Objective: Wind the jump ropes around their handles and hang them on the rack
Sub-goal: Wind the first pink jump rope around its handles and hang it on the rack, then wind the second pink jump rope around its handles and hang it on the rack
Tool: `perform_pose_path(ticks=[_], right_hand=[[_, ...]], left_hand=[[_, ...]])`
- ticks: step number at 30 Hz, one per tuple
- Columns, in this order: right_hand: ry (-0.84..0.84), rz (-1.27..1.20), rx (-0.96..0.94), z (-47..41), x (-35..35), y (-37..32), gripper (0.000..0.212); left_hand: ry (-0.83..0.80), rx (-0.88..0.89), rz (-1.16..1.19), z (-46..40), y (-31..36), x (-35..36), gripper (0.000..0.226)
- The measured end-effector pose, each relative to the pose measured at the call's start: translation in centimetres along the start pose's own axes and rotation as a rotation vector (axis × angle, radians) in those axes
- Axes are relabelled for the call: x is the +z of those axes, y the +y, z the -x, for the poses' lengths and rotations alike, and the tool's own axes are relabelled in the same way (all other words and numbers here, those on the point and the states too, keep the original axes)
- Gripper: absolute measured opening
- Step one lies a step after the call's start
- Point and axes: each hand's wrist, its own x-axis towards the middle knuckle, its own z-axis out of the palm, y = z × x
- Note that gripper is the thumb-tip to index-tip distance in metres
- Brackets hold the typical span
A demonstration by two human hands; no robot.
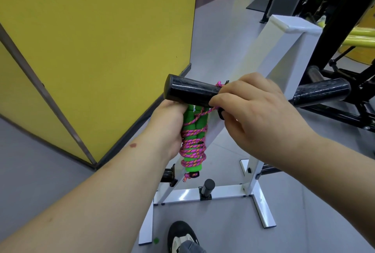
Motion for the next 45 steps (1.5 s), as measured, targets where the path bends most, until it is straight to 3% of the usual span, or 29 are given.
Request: perform_pose_path(ticks=[22, 29, 32, 37, 45], right_hand=[[-0.007, -0.042, 0.1, -1.1, -0.4, -0.9, 0.031], [0.013, -0.047, 0.147, -1.4, -0.6, -2.3, 0.046], [0.011, -0.049, 0.151, -1.6, -0.5, -3.4, 0.056], [-0.027, -0.107, 0.177, -2.8, -0.1, -6.5, 0.072], [-0.002, -0.193, 0.105, -5.7, 0.1, -14.2, 0.065]], left_hand=[[0.114, 0.122, -0.158, 0.6, 0.5, -1.1, 0.021], [0.174, 0.307, -0.331, 1.2, 1.6, -1.9, 0.054], [0.187, 0.422, -0.507, 2.6, 2.4, -2.6, 0.061], [0.209, 0.654, -1.071, 5.8, 4.1, -4.9, 0.063], [0.356, 0.707, -1.409, 12.8, 6.2, -11.3, 0.064]])
